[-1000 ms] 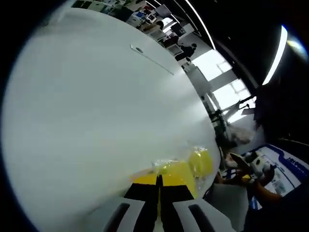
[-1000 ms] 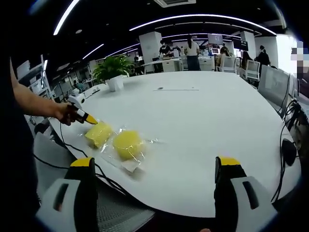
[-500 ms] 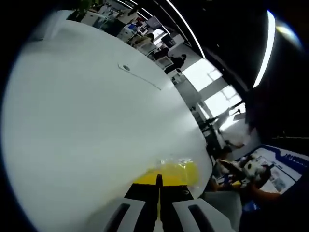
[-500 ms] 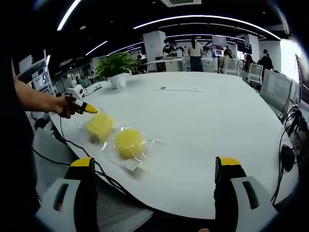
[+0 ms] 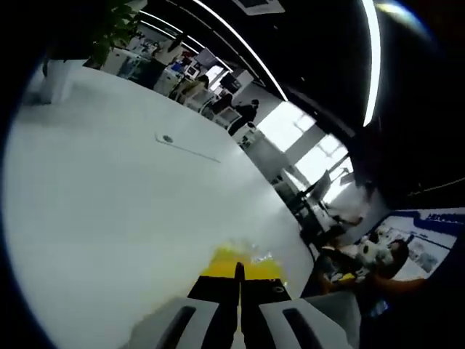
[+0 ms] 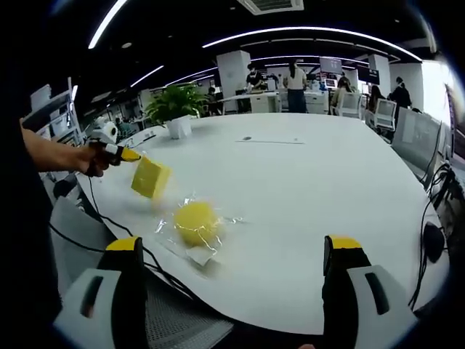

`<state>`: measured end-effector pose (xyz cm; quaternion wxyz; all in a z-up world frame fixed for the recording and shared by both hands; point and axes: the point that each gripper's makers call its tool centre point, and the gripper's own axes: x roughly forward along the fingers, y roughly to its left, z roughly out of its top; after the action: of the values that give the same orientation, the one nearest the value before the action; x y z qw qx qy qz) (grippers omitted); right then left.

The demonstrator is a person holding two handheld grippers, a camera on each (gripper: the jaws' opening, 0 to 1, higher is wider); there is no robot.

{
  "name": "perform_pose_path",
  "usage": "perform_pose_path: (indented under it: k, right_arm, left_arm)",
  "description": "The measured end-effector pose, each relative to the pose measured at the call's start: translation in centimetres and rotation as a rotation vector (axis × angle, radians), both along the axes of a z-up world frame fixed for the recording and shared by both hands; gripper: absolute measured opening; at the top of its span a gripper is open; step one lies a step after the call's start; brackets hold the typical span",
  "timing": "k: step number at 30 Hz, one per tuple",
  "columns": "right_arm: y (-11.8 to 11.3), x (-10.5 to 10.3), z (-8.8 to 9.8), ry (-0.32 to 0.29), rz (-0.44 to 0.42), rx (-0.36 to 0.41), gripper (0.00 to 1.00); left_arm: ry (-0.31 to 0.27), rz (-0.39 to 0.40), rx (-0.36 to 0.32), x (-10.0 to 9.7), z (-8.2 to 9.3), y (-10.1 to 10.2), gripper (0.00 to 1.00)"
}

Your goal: Compare the silicone blocks by pressing each to a similar depth, holding the contact briefly, and releasing to observe deformation and rebound differences across the visible hardness samples.

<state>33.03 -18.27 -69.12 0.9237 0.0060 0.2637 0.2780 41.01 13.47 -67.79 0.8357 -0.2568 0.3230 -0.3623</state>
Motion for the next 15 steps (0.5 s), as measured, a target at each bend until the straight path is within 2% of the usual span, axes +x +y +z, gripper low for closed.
perform_pose_path:
  k: [8,15]
  right_arm:
    - [0.5,0.1,0.7,-0.016,0.008,0.010,0.97]
    - [0.6,0.0,0.9,-0.025,0.011,0.011,0.97]
  left_arm:
    - [-0.069,0.004,0.029,0.3,1.6,0.3,0.00]
    - [-0.162,0.012,0.070,0.9,4.5,0.9,0.00]
